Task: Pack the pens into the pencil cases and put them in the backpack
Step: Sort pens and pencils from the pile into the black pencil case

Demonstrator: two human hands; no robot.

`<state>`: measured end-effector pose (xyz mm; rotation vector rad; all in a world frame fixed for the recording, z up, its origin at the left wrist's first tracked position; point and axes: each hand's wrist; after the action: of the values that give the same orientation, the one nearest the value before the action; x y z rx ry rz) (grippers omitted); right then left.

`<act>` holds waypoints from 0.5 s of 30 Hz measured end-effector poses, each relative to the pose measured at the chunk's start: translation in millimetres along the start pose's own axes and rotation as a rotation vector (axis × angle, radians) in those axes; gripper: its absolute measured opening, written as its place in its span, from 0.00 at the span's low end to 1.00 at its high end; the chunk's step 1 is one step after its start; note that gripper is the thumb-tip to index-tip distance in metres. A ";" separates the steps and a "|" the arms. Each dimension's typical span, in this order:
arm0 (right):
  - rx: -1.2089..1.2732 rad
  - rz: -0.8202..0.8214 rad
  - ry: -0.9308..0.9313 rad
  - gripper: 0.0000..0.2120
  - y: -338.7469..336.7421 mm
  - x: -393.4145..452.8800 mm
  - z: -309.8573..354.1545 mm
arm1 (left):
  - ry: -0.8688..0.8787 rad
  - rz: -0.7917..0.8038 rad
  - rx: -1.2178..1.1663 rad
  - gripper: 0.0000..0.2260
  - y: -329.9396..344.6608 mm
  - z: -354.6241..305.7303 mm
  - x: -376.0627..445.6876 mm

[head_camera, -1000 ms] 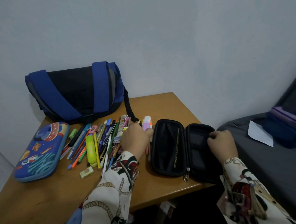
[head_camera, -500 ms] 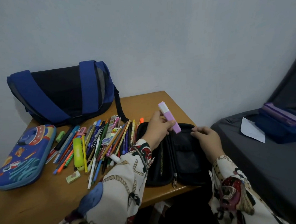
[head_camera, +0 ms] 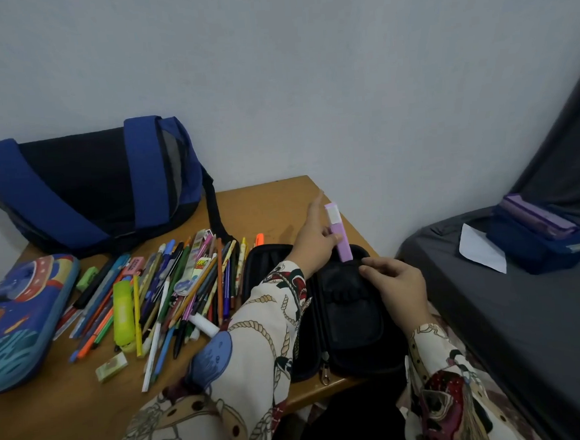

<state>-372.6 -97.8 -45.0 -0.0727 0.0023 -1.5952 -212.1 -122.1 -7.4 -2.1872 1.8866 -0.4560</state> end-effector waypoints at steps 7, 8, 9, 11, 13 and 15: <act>0.046 -0.008 0.007 0.07 -1.3 -1.6 -0.5 | -0.086 0.085 0.165 0.25 10.1 -4.4 14.3; 0.037 -0.010 0.005 0.07 -1.4 -1.5 -0.5 | -0.093 0.092 0.199 0.22 11.3 -4.5 14.8; 0.028 -0.011 0.004 0.07 -1.4 -1.5 -0.4 | -0.098 0.092 0.238 0.19 12.2 -3.5 15.1; 0.014 -0.008 0.005 0.06 -1.4 -1.9 0.4 | -0.098 0.093 0.298 0.18 12.9 -0.1 14.5; -0.008 -0.005 0.004 0.05 -1.4 -3.0 1.3 | -0.091 0.108 0.351 0.19 12.5 4.0 13.1; -0.029 -0.009 -0.002 0.05 -1.7 -3.7 2.5 | -0.070 0.137 0.387 0.19 11.2 6.4 11.7</act>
<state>-374.1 -93.9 -42.6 -0.0969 0.0236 -1.6044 -218.6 -135.6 -16.3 -1.7904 1.7266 -0.6478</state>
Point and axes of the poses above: each hand's wrist, its own x-axis towards the middle knuckle, its own y-axis out of the palm, z = x × y, and after that the axes turned 4 degrees about x, right-handed
